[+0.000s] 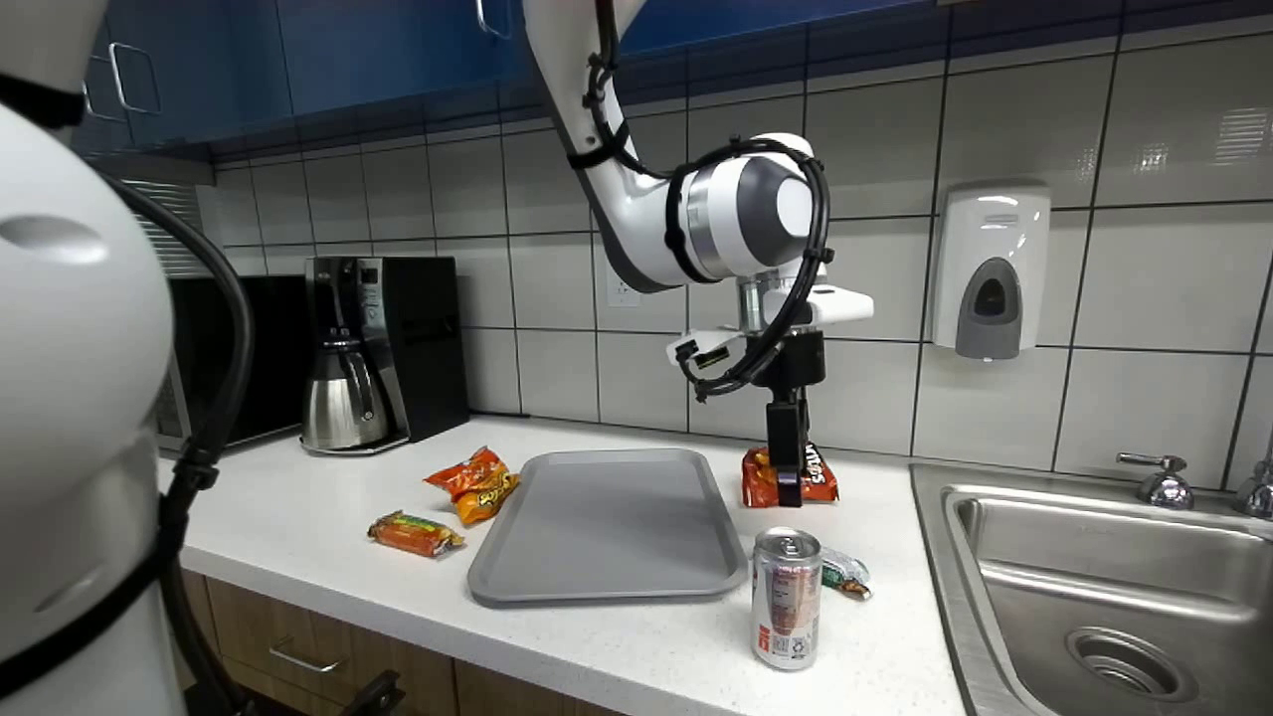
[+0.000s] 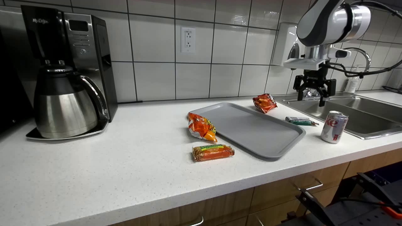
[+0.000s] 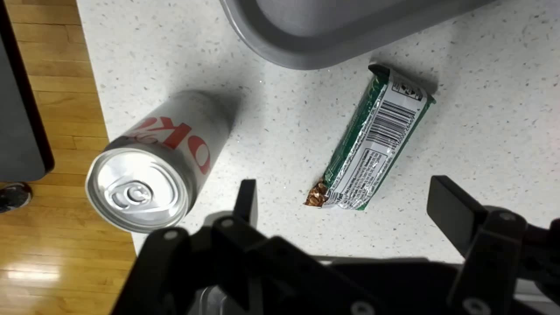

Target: Pick up the green candy bar and put it on the gray tray, pick up the orange candy bar and put it on the gray tray

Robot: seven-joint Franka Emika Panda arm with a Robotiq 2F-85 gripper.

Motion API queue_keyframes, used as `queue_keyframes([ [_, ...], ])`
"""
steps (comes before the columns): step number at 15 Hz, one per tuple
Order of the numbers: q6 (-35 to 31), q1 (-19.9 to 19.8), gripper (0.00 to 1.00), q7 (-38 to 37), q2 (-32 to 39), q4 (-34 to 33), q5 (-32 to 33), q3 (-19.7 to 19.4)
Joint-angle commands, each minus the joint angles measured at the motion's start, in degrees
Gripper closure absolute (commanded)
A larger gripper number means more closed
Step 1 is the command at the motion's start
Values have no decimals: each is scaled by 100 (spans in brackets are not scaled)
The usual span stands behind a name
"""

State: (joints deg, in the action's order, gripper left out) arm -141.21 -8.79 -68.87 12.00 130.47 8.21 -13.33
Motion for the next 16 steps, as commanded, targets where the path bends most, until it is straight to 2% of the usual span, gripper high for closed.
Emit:
queue_keyframes([
  [1,42,127,0,-372,313,-303,73,-148],
  [3,10,111,0,-137,203,-141,-28,-134],
  [16,-28,131,0,-244,449,-319,-68,-160],
])
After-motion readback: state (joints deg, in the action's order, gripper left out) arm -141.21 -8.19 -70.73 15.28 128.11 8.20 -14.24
